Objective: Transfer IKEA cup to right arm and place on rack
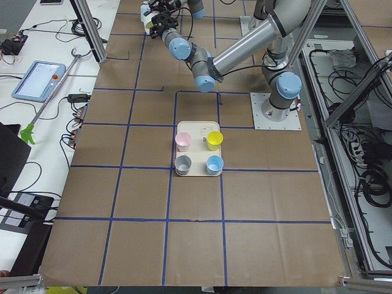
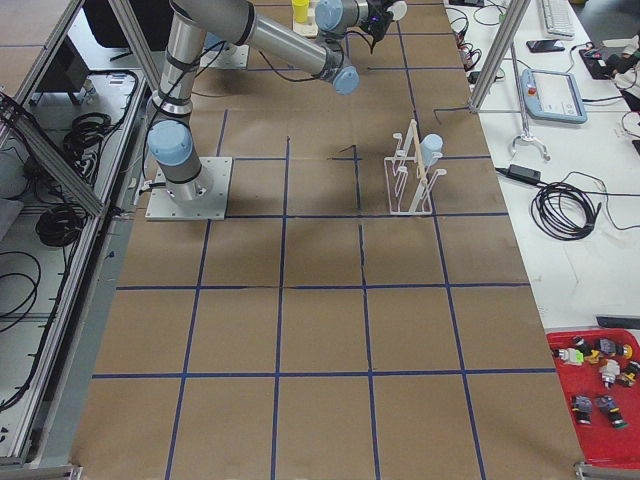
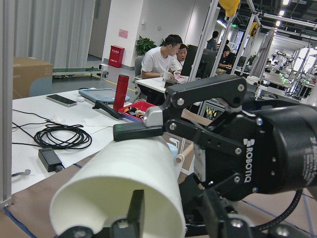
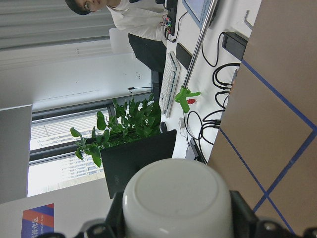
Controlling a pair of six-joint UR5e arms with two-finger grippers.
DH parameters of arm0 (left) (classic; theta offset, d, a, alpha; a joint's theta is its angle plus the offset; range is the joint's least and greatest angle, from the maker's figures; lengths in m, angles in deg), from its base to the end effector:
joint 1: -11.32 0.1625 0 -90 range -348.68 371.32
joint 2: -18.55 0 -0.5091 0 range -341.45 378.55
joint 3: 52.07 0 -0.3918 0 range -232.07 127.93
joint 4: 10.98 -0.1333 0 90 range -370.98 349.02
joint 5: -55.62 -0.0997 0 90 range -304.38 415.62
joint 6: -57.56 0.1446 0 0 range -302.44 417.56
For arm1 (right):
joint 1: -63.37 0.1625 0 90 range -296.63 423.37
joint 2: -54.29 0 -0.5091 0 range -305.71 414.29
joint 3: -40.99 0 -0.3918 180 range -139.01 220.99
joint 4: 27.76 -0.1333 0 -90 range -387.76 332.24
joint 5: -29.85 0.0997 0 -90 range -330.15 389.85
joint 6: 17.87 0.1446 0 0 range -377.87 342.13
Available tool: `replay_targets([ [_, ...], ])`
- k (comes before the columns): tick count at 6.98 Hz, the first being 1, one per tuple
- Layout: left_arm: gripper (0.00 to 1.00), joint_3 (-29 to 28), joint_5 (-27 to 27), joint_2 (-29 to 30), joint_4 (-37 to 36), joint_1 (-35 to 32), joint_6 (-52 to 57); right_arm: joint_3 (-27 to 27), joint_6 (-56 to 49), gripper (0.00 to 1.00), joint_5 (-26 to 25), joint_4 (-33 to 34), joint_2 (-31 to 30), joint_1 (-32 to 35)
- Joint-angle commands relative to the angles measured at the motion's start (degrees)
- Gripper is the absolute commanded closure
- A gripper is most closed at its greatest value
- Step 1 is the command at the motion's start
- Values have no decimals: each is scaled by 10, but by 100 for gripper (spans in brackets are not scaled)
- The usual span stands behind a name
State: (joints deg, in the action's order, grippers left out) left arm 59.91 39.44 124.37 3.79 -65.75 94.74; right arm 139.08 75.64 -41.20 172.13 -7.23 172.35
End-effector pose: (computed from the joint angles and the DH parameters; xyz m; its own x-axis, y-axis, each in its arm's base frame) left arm -0.1417 -0.5989 0.4408 -0.4278 0.8713 0.2403 0.1015 0.3105 -0.9451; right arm 0.4037 -0.6194 0.4328 -0.0446 0.3078 -0.9504 0.7974 0.5840 0.1517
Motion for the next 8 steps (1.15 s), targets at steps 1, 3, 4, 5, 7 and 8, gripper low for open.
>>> replay_targets([
  [1, 1, -2, -5, -1, -1, 9, 2, 0, 0, 53, 0, 1, 0, 0],
  [3, 1, 2, 1, -2, -16, 80, 4, 1, 0, 53, 0, 1, 0, 0],
  [4, 1, 2, 1, -3, -18, 107, 4, 0, -1, 53, 0, 1, 0, -1],
  [5, 1, -4, -10, -5, -16, 110, 1, 3, -4, 53, 1, 1, 0, -6],
  [7, 1, -29, -150, 6, -18, 97, -25, 4, -10, 53, 6, 1, -7, -52],
  [8, 1, -54, -206, 10, -17, 84, -79, 4, -17, 53, 9, 5, -11, -90],
])
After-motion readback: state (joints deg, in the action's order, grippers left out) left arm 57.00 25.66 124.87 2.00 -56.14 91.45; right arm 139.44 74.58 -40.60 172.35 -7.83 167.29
